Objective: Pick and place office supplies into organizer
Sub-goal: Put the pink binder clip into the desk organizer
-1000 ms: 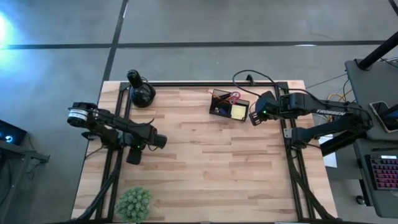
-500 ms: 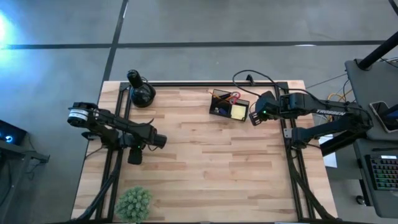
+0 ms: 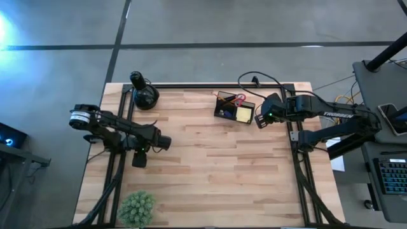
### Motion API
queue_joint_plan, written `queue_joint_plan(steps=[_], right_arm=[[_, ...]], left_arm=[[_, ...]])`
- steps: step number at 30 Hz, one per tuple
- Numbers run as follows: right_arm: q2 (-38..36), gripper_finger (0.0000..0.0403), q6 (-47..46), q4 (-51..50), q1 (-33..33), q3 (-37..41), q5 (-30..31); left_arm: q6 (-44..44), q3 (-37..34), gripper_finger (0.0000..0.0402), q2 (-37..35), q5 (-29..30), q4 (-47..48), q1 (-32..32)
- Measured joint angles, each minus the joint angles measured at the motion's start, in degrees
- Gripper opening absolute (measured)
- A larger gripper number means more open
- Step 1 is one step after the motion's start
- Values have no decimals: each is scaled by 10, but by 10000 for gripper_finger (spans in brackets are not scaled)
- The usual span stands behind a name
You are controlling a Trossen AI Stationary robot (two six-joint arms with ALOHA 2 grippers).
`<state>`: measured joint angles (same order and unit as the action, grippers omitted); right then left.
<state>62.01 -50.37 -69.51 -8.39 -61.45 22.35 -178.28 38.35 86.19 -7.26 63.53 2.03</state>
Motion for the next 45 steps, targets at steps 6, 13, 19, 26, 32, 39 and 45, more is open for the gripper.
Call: queue_joint_plan(steps=[6, 13, 19, 26, 32, 39, 45], right_arm=[[0, 123, 0, 0, 0, 0, 0], [0, 123, 0, 0, 0, 0, 0], [0, 123, 0, 0, 0, 0, 0], [0, 123, 0, 0, 0, 0, 0], [0, 123, 0, 0, 0, 0, 0], [0, 123, 0, 0, 0, 0, 0], [0, 123, 0, 0, 0, 0, 0]], left_arm=[[-14, 0, 195, 0, 5, 1, -2], [-8, 4, 201, -1, 21, 0, -2], [5, 11, 201, -1, 33, -1, -2], [37, 12, 174, -1, 32, -1, -2], [49, 12, 135, -1, 30, -1, -2], [47, 14, 130, -22, 33, 4, -2], [42, 12, 130, -26, 37, 4, -2]])
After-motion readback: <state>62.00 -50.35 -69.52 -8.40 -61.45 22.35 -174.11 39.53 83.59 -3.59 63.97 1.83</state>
